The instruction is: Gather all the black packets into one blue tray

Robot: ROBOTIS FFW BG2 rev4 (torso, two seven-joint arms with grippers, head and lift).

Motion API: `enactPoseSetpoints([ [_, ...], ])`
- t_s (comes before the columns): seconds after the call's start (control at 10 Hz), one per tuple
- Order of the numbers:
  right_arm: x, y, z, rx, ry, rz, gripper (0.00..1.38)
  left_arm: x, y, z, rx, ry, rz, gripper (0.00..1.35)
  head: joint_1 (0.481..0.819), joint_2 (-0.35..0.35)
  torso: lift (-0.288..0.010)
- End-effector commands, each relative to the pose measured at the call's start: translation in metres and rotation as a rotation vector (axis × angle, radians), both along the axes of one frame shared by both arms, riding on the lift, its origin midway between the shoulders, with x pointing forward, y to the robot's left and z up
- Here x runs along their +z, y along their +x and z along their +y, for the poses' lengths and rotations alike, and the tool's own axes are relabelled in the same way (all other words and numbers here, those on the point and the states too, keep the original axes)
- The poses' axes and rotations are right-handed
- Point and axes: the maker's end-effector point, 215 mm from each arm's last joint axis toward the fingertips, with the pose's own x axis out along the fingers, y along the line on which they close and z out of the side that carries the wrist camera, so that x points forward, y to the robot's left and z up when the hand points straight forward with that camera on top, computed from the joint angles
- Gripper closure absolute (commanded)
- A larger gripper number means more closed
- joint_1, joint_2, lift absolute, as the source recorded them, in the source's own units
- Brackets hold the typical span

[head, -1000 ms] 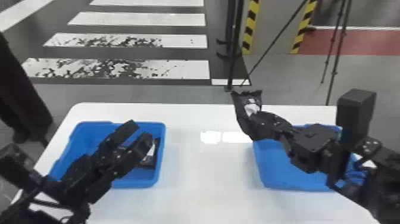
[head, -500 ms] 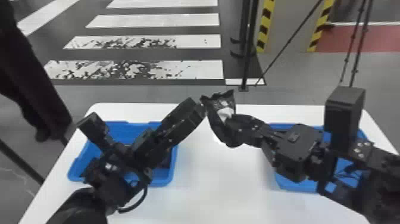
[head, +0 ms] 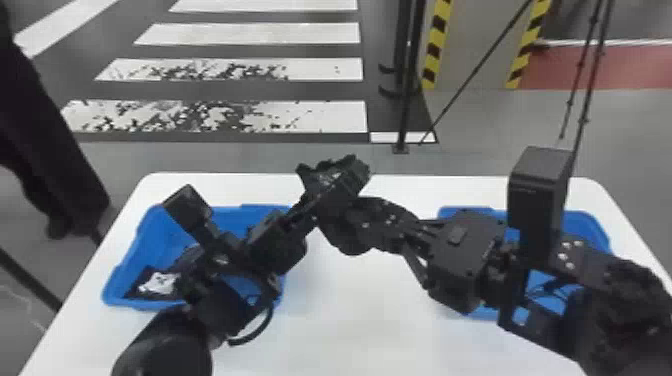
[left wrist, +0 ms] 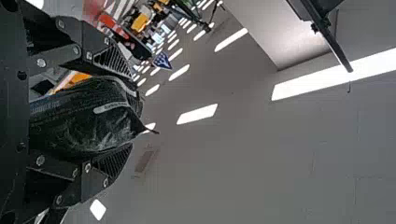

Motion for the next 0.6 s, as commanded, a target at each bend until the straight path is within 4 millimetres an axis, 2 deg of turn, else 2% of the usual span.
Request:
enactPoseSetpoints([
  [0.0, -0.003, 0.0, 0.002, 0.005, 0.0, 0.006, 1.3, 0.008, 0.0, -0.001, 0.014, -0.026, -0.025, 1.06, 0.695, 0.044, -0.11],
  [0.1, -0.007, 0.0, 0.002, 0.006, -0.002, 0.016, 1.3, 0.008, 0.0, -0.002, 0.016, -0.028, -0.028, 1.13, 0.695, 0.047, -0.11],
  [0.2, -0.008, 0.0, 0.002, 0.006, -0.002, 0.021, 1.3, 0.012, 0.003, 0.003, 0.053, -0.012, -0.063, 1.14, 0.695, 0.047, -0.11],
  [0.3, -0.007, 0.0, 0.002, 0.008, 0.0, 0.019, 1.3, 0.017, 0.005, 0.01, 0.089, -0.013, -0.09, 1.21, 0.695, 0.048, -0.11],
  [0.4, -0.011, 0.0, 0.004, 0.012, 0.005, 0.031, 1.29, 0.02, 0.008, 0.017, 0.119, 0.004, -0.118, 1.21, 0.695, 0.056, -0.11],
  [0.5, -0.024, -0.002, 0.009, 0.03, 0.036, 0.078, 1.05, 0.021, 0.009, 0.022, 0.13, -0.001, -0.12, 1.21, 0.695, 0.065, -0.11],
])
